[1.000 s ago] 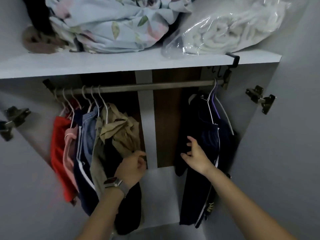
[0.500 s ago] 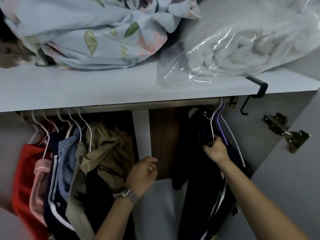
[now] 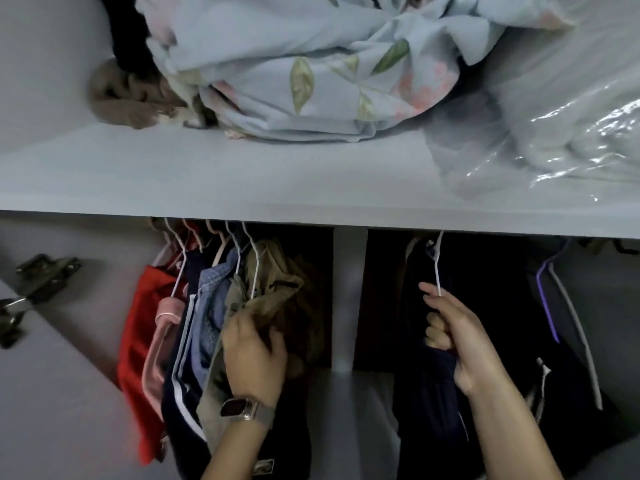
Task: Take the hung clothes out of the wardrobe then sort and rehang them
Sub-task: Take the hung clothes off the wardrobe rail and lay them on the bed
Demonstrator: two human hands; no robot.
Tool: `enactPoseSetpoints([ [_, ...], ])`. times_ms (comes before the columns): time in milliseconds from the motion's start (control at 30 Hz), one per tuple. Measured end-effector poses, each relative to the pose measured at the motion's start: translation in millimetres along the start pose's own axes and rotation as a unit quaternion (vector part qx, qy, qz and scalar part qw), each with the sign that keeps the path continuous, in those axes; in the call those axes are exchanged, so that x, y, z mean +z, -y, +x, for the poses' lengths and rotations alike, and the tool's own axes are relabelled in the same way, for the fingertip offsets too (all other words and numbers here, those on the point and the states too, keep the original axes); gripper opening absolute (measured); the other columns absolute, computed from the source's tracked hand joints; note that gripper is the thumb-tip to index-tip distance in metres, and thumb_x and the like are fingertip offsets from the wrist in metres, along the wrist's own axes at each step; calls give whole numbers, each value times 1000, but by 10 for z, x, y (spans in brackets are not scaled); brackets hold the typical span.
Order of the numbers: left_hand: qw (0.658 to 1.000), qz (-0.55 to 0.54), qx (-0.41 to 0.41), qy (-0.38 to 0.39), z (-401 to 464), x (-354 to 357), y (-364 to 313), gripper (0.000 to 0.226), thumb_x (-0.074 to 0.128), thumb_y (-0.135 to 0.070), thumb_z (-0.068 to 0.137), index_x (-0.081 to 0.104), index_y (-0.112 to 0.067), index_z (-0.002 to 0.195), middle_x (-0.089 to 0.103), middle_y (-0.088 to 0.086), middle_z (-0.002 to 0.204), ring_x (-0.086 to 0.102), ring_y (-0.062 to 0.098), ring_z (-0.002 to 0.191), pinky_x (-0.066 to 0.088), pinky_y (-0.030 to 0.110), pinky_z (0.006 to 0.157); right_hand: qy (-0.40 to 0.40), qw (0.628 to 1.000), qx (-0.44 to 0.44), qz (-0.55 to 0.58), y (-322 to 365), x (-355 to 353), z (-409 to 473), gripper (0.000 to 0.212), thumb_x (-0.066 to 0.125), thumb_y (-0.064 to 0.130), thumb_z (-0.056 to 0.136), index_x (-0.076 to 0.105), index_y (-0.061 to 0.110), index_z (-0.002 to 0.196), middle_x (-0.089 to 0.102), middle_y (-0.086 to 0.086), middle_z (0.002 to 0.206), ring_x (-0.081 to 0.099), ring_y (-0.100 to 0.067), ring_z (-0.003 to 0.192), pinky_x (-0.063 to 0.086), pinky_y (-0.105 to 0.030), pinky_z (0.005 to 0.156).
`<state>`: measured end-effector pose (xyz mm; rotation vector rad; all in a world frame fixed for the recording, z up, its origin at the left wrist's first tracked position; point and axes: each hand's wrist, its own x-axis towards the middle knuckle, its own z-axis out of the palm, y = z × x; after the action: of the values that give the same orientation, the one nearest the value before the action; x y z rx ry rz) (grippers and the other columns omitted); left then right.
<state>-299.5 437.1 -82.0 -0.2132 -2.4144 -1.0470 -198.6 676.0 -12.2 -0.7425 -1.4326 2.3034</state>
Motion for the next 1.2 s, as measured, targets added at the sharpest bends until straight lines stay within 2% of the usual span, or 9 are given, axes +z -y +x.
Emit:
enactPoseSetpoints([
  [133, 994, -18, -70, 82, 101, 9, 331, 68, 66, -4, 75, 37, 2, 137, 49, 21, 132, 47, 33, 122, 36, 29, 101, -12, 998, -9, -62, -168, 125, -122, 20, 56, 10, 92, 65, 11, 110, 32, 5, 54, 26, -5, 39, 20, -16, 33],
  [267, 969, 36, -119, 212, 167, 199, 475, 51, 63, -22, 80, 47, -3, 124, 61, 22, 116, 60, 36, 106, 48, 35, 83, -29, 994, -18, -103, -287, 210, -206, 18, 56, 10, 93, 65, 7, 108, 35, 1, 56, 26, -5, 38, 19, -16, 31],
  [400, 968, -130, -117, 178, 242, 265, 344, 37, 55, 3, 86, 55, -2, 122, 59, 13, 122, 51, 23, 119, 34, 21, 96, -26, 993, -4, -111, -327, 246, -288, 18, 56, 9, 93, 64, 7, 109, 31, 3, 50, 25, -5, 35, 18, -15, 32],
  [600, 954, -261, -67, 129, 272, 75, -19, 32, 50, 4, 82, 64, -12, 106, 62, -8, 101, 54, 6, 101, 37, 7, 80, -6, 994, 27, -102, -347, 232, -353, 24, 55, 9, 93, 61, 20, 113, 25, 5, 48, 20, -5, 34, 14, -12, 34],
  [800, 956, -223, -4, 191, -47, -74, 40, 32, 53, -1, 77, 64, -10, 105, 64, -1, 101, 56, 5, 97, 36, -2, 80, -6, 998, 37, -50, -452, 284, -301, 6, 56, 3, 90, 61, 3, 93, 36, 0, 53, 29, -8, 39, 21, -17, 34],
  [933, 958, -220, 7, 185, -149, -112, -22, 35, 53, 3, 80, 63, -13, 110, 64, -4, 103, 55, 1, 98, 33, -3, 79, 33, 998, 62, 4, -533, 447, -331, 16, 60, 2, 86, 62, 3, 102, 70, -11, 90, 51, -14, 54, 35, -21, 40],
  [1033, 947, -225, 18, 228, -141, -82, -108, 35, 51, -8, 79, 62, -15, 111, 65, -3, 104, 58, 5, 100, 38, 2, 82, 94, 991, 58, 70, -552, 643, -348, 35, 60, 7, 78, 58, 5, 112, 70, -7, 115, 53, -14, 53, 33, -20, 38],
  [1133, 942, -221, 32, 250, -144, -83, -91, 38, 48, -11, 75, 64, -14, 109, 66, -1, 101, 60, 9, 98, 42, 8, 82, 114, 990, 31, 74, -470, 840, -273, 33, 57, 4, 82, 56, 7, 115, 70, 1, 114, 52, -14, 53, 28, -20, 37],
  [1200, 944, -209, 43, 251, -132, -86, -56, 40, 48, -9, 74, 64, -14, 110, 65, 0, 102, 61, 10, 98, 43, 9, 83, 112, 993, 33, 23, -429, 943, -163, 28, 55, 1, 88, 55, 9, 115, 69, 0, 94, 52, -14, 54, 28, -21, 38],
])
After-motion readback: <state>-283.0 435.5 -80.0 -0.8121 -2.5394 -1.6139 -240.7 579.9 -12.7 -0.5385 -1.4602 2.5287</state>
